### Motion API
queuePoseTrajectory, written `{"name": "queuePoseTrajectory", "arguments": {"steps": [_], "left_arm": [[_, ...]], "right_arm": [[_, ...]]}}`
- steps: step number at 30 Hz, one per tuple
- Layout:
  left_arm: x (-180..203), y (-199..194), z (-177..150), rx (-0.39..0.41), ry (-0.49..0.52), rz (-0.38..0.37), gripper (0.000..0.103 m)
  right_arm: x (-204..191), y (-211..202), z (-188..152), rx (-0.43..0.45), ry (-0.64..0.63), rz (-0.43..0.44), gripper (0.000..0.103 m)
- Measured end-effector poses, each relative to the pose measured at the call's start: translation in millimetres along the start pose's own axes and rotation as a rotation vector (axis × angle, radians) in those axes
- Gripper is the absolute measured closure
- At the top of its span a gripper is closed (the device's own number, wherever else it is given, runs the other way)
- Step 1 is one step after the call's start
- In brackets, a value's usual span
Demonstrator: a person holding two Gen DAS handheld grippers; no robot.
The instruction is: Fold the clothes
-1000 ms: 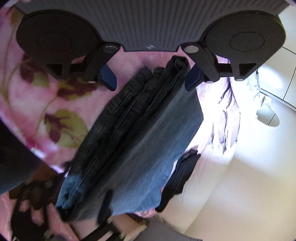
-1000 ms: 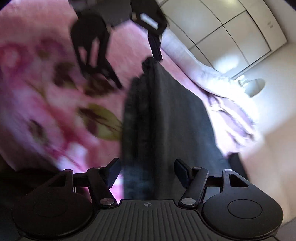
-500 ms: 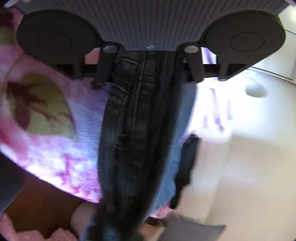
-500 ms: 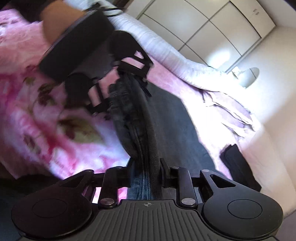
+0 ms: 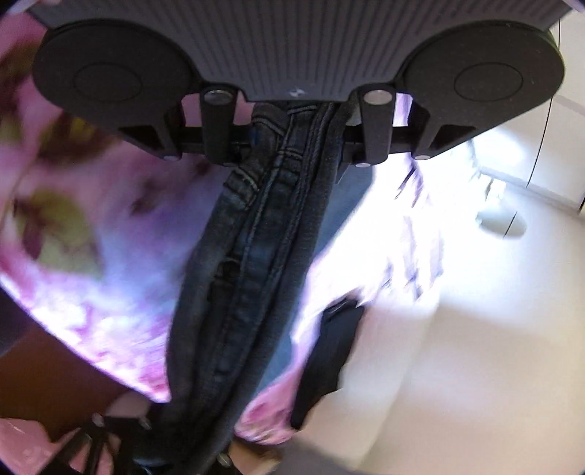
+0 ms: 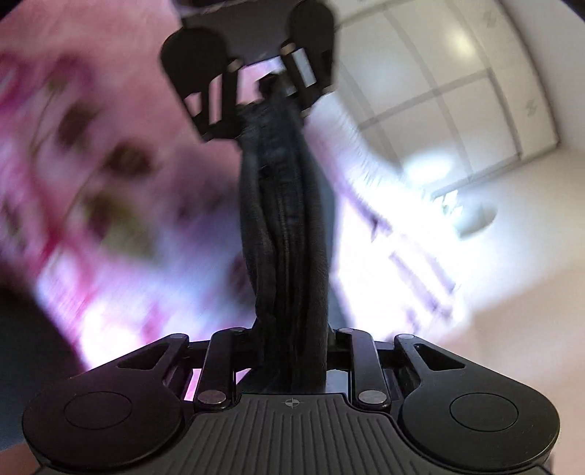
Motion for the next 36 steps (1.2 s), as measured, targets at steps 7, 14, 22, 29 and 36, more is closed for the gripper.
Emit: {"name": "queuePoseTrajectory", "arguments": {"steps": [7, 14, 22, 29, 36], "left_arm": [[-80, -86, -100, -0.246, -0.05, 0.222, 0.07], [39, -189, -171, -0.54, -0.183, 0.167, 0.061], [125, -224, -170, -0.552, -0.371, 0.164, 0.058], [107, -284, -169, -0.481, -0.552, 0.217, 0.059], [37, -313, -202, -0.523, -0.642, 0.393, 0.059]], "right_arm": [[34, 14, 143, 0.326, -0.128, -0.053, 0.081], [-73, -19, 231, 0.537, -0.218, 0.155, 0.081], [-163, -59, 205, 0.41, -0.281, 0.307, 0.069], [-124, -88, 155, 0.28, -0.112, 0.252, 0.065], [-68, -82, 157, 0.272, 0.182, 0.276, 0.064]]}}
Point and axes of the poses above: each gripper's, at about its wrist camera, not at the fingertips, and y roughly the way its jaws point, x to its right, z to its top, the point moved 8 cm from there along y, roughly the way its jaws point, and after that the axes turned 1 degree about x, right-handed, at the moved point
